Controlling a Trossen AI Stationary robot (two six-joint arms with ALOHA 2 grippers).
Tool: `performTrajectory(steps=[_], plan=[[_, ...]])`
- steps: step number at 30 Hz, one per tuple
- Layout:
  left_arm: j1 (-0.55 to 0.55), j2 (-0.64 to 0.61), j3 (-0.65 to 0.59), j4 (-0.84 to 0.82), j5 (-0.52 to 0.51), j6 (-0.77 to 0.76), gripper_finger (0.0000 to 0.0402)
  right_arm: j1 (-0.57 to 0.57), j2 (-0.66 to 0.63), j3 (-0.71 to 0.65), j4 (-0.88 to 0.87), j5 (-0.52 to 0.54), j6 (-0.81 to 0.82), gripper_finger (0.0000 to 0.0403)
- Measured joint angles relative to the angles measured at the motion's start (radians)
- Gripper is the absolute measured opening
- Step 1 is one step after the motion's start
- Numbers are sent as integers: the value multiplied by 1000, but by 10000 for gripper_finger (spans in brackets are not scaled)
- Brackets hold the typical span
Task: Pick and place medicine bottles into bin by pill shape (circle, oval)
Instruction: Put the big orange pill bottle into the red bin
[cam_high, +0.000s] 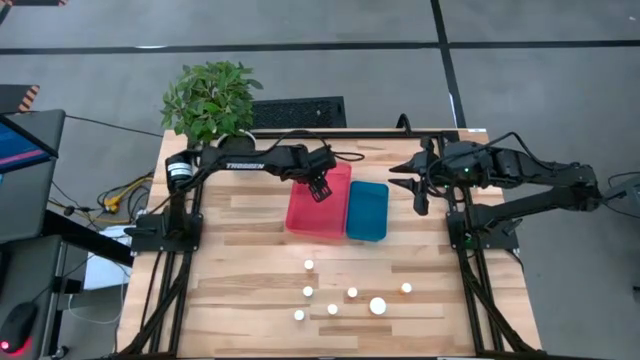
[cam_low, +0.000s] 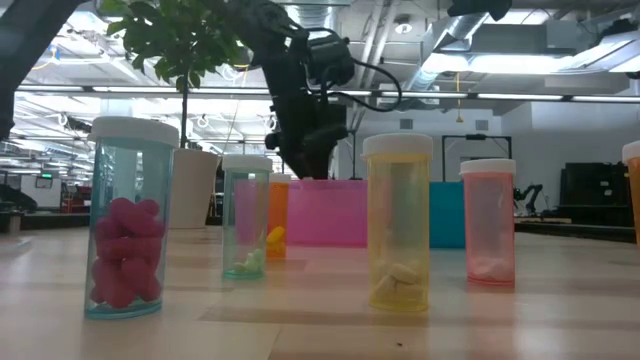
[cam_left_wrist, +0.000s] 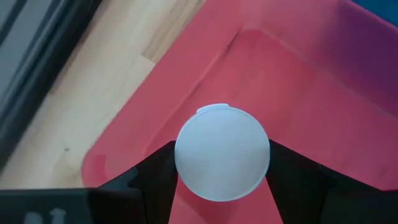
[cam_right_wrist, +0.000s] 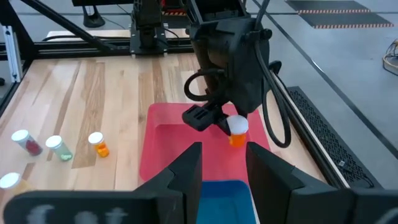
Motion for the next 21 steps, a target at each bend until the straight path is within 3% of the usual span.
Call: performTrajectory(steps=[21], plan=[[5, 47, 6, -7, 8, 46, 210, 0, 0, 0, -2, -1, -11, 136]])
